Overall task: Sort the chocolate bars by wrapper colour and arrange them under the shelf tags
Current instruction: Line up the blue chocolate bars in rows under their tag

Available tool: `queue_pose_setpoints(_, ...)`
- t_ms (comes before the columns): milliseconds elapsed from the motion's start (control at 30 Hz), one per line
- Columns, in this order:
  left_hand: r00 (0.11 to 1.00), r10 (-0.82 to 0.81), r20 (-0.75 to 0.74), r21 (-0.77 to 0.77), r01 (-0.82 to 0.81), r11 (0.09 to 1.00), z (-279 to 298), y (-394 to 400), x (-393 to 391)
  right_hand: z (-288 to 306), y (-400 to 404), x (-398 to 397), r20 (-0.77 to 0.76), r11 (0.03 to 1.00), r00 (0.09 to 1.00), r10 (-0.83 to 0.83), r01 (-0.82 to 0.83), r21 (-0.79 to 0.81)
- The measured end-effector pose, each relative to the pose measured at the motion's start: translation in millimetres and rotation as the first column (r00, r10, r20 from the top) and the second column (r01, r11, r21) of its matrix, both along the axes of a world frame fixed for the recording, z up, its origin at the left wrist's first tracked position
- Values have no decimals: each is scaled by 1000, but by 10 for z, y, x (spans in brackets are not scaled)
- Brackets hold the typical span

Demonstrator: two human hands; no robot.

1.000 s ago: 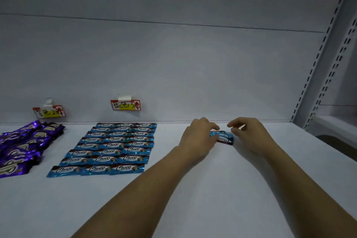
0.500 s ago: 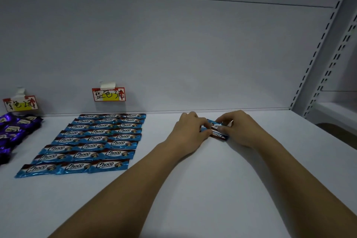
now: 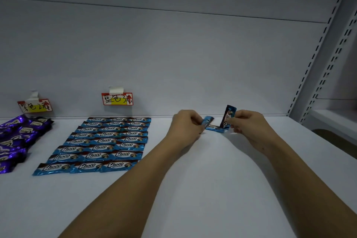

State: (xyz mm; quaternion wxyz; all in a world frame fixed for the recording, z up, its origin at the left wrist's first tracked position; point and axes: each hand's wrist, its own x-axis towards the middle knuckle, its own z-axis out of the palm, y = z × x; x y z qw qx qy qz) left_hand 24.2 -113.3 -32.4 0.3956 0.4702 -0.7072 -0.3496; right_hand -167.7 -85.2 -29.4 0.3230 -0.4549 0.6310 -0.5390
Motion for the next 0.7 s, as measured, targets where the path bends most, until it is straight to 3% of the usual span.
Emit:
queue_pose_setpoints(100, 978, 48, -205, 95, -29, 995, 114, 38, 70, 19, 41, 44, 139, 998, 990, 4, 4, -56)
queue_pose_setpoints(267, 962, 40, -271, 161, 4, 987, 191, 186, 231, -6, 153, 167, 49, 998, 999, 11, -8, -62)
queue_pose_setpoints(400, 985, 85, -147, 104, -70, 992, 235, 260, 659, 38, 193, 430, -211, 998, 977, 39, -49, -39)
queue_pose_setpoints(700, 989, 145, -3, -1, -145, 989, 212, 704, 2376, 170, 323, 1640, -277, 944, 913, 301, -326, -47)
